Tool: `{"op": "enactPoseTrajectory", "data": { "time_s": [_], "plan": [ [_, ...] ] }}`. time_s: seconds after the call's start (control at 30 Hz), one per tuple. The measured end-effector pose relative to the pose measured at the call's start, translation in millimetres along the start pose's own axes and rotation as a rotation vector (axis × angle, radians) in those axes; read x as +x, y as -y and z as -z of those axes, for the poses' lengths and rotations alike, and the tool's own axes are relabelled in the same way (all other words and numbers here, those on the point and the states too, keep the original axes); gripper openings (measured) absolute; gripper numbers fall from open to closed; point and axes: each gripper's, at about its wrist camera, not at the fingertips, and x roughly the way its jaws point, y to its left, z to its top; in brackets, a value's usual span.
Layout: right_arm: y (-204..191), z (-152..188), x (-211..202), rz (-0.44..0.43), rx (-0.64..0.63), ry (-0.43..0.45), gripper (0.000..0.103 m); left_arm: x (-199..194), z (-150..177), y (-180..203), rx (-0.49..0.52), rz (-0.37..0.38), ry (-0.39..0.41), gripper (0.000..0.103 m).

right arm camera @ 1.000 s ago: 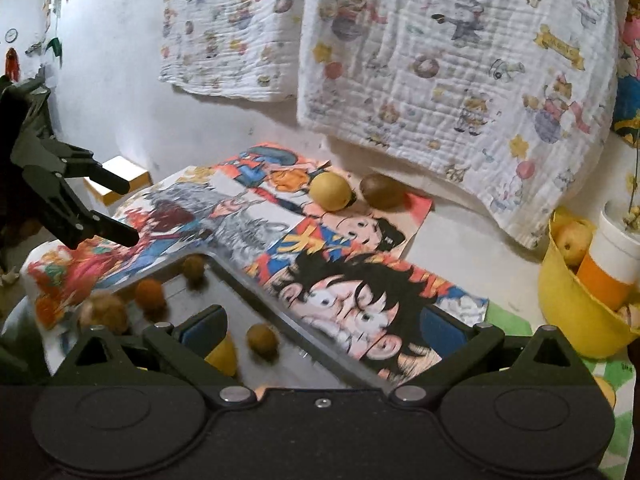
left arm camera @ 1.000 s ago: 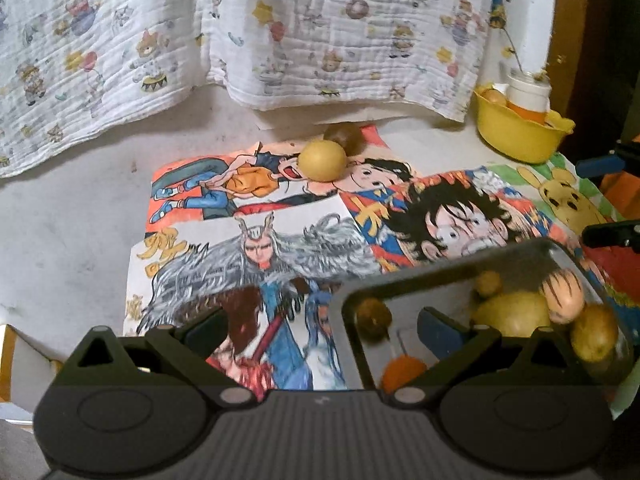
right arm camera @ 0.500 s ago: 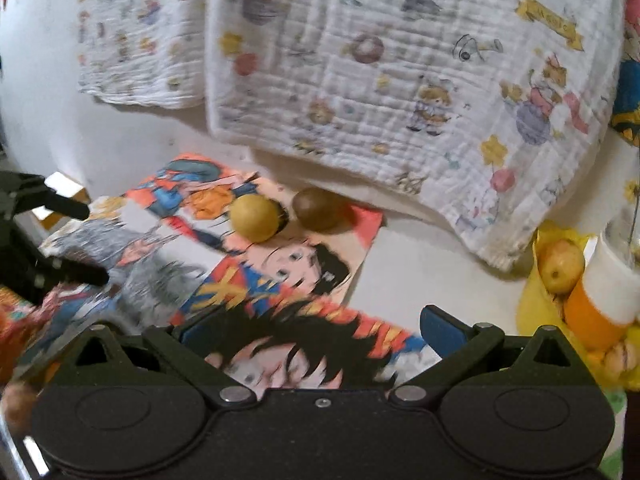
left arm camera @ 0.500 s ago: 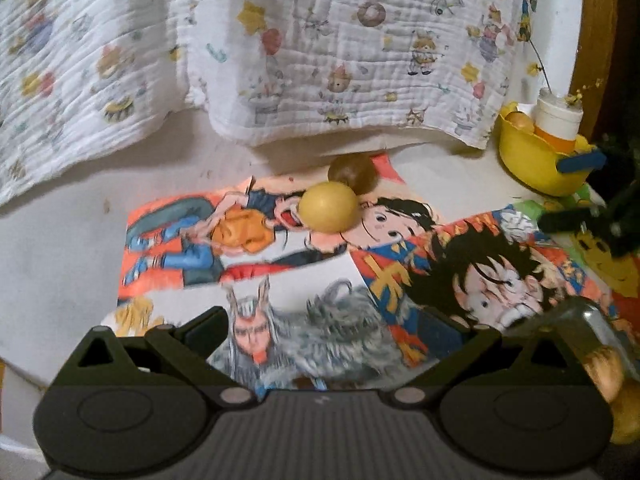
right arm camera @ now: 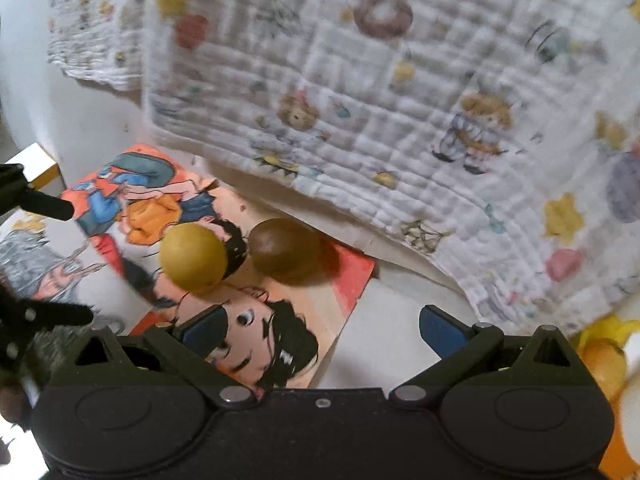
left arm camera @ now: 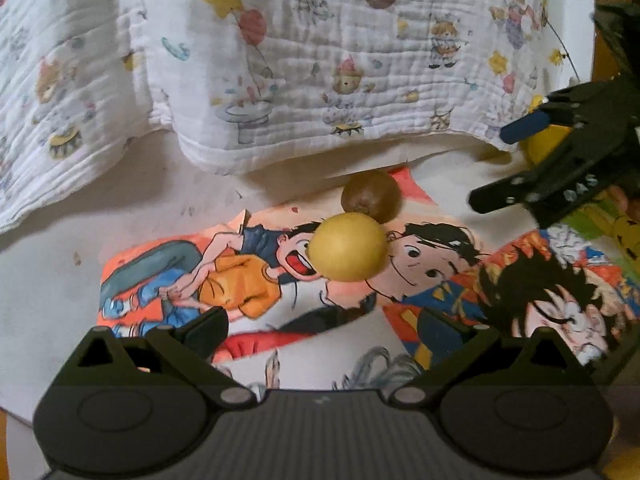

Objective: Organize fruits
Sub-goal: 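Withdraw both tools from the tray toward the lemon and brown fruit, then grasp the brown round fruit with the right gripper while the left grasps the lemon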

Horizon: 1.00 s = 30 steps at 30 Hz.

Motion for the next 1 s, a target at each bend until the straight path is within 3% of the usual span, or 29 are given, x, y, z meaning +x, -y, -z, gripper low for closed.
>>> {"op": "enactPoseTrajectory", "data": {
  "time_s": [0.13, 0.33, 0.73, 0.9, 1.0],
  "plan": [
    [5.4, -7.7, 28.7, -0.006, 0.055, -0.024, 0.095, 15.1, -2.4, 0.4, 0.037, -0.010, 0.026, 0.103],
    [23.1, -9.9, 51.3, -0.056, 0.275, -0.037, 0.092, 31.6, -4.8, 2.2, 0.090, -0.004, 0.060, 0.103],
    [38.9, -18.9, 88.9, -0.136, 0.619, -0.058, 0.085, 56.1, -17.9, 11.7, 0.075, 0.034, 0.104, 0.095],
    [31.0, -24.4, 98.3, -0.152, 0.635, -0.056, 0.084, 65.9, -22.1, 12.5, 0.049, 0.048, 0.101, 0.090],
    [24.8, -26.1, 102.5, -0.166, 0.645, -0.057, 0.082, 69.7, -22.6, 10.6, 0.035, 0.055, 0.093, 0.082]
  ]
}}
